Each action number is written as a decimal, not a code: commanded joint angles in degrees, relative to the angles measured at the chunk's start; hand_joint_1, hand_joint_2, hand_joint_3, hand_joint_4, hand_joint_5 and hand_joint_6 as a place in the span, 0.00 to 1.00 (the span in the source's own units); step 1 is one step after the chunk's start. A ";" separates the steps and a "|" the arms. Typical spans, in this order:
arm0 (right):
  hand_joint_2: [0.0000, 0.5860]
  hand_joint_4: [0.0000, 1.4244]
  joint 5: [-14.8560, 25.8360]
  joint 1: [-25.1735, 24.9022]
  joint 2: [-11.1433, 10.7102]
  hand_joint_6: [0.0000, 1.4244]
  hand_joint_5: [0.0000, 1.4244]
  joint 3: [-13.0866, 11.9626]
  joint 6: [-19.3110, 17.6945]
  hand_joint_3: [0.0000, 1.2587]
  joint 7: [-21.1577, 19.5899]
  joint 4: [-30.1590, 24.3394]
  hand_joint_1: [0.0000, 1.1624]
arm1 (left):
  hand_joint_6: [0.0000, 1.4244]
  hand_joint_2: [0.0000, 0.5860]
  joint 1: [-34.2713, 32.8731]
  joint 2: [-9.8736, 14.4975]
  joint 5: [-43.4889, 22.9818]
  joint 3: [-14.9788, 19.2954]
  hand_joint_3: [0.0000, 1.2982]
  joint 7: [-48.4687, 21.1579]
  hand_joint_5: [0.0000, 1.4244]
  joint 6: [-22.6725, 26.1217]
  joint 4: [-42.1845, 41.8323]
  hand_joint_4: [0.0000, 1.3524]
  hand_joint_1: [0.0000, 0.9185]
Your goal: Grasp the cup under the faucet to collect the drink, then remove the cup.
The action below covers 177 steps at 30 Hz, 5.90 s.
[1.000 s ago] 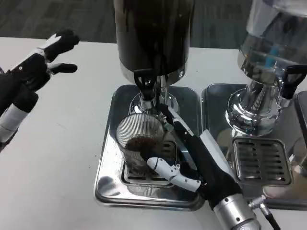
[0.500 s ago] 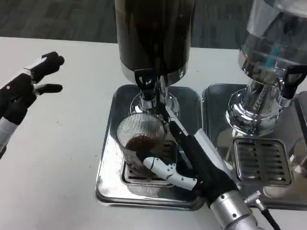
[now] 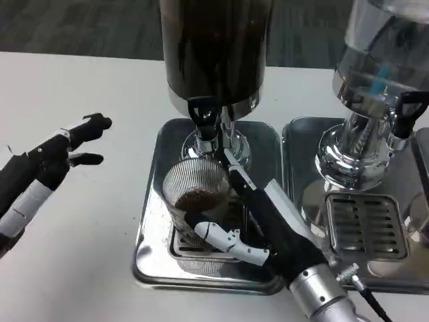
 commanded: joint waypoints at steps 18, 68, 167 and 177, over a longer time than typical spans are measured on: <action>0.35 0.00 -2.44 -3.04 0.52 0.00 0.00 2.23 0.84 0.00 -0.94 3.81 0.38 | 0.19 0.19 -0.98 1.14 1.35 -0.81 0.21 -1.41 0.08 -1.18 2.92 0.10 0.00; 0.33 0.13 -10.78 -2.16 2.71 0.32 0.22 6.56 6.34 0.10 -9.24 2.83 0.53 | 0.22 0.25 -0.49 2.11 3.10 -0.35 0.26 0.47 0.10 -1.85 4.02 0.15 0.00; 0.32 0.44 -9.87 9.52 2.75 0.85 0.62 -2.46 -4.04 0.37 -28.79 -3.88 0.66 | 0.23 0.28 -1.67 1.37 4.54 -6.00 0.24 -0.83 0.11 -5.24 3.18 0.16 0.00; 0.30 0.45 -9.54 11.46 3.23 0.85 0.63 -3.11 -5.50 0.38 -28.98 -7.68 0.67 | 0.23 0.27 -1.42 1.95 5.45 -7.00 0.23 0.03 0.10 -7.38 2.99 0.14 0.00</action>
